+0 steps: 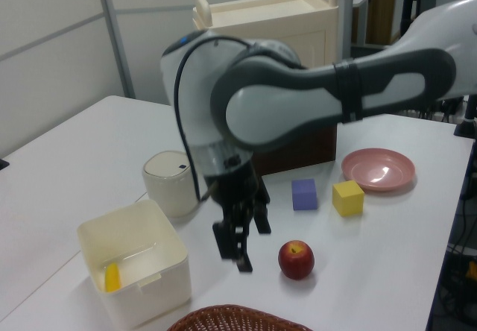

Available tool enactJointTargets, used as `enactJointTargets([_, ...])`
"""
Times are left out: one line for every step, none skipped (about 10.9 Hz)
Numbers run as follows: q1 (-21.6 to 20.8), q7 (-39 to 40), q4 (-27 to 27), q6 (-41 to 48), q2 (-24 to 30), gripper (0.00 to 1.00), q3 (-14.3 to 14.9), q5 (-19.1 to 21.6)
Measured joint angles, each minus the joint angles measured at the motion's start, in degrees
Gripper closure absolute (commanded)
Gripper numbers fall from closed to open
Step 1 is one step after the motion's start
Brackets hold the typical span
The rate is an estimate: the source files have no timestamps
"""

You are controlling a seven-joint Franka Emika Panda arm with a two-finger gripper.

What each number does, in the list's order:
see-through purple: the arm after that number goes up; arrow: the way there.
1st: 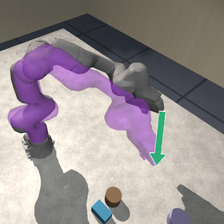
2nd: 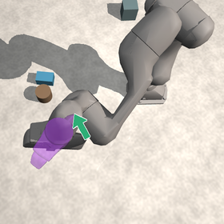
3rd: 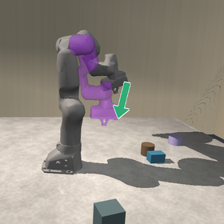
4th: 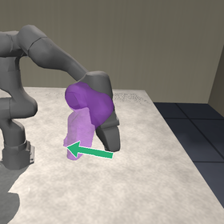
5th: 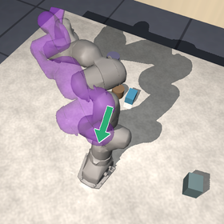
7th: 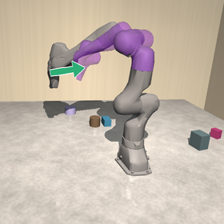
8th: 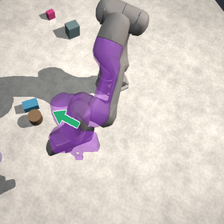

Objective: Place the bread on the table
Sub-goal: 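Move the gripper over the wicker basket toward the shorter bread roll, then lower the open gripper onto the shorter bread roll and close on it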

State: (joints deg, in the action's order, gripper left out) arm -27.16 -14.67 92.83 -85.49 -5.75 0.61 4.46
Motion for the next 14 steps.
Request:
enactJointTargets([-2.2, -1.4, 0.5, 0.0, -0.9, 0.00, 0.0, 0.6])
enactJointTargets([-3.8, -1.9, 0.8, -0.4, -2.2, 0.00, 0.0, 1.7])
enactJointTargets([-5.2, -2.1, 1.0, -2.0, -4.0, 0.00, 0.0, 2.7])
enactJointTargets([-6.6, -2.6, 1.2, -4.0, -6.2, 0.00, 0.0, 3.2])
enactJointTargets([-8.4, -3.5, 1.2, -5.9, -9.0, 0.00, -0.1, 3.3])
enactJointTargets([-9.4, -4.4, 1.2, -6.7, -10.6, 0.00, -0.1, 3.3])
enactJointTargets([-10.3, -5.3, 1.2, -8.1, -12.1, 0.00, 0.0, 3.3])
enactJointTargets([-11.2, -6.2, 1.2, -10.1, -13.7, 0.00, -0.1, 3.3])
enactJointTargets([-12.3, -7.3, 1.2, -12.3, -15.5, 0.00, -0.1, 3.3])
enactJointTargets([-13.0, -8.3, 1.2, -14.2, -17.2, 0.00, -0.1, 3.3])
enactJointTargets([-13.3, -8.5, 1.2, -15.4, -18.6, 0.00, -0.1, 3.3])
enactJointTargets([-13.6, -8.5, 1.0, -15.7, -19.4, 0.00, -0.1, 3.3])
enactJointTargets([-13.8, -8.5, 1.0, -15.7, -19.7, 0.00, -0.1, 3.3])
enactJointTargets([-13.8, -8.5, 1.0, -15.7, -19.7, 0.00, -0.1, 3.3])
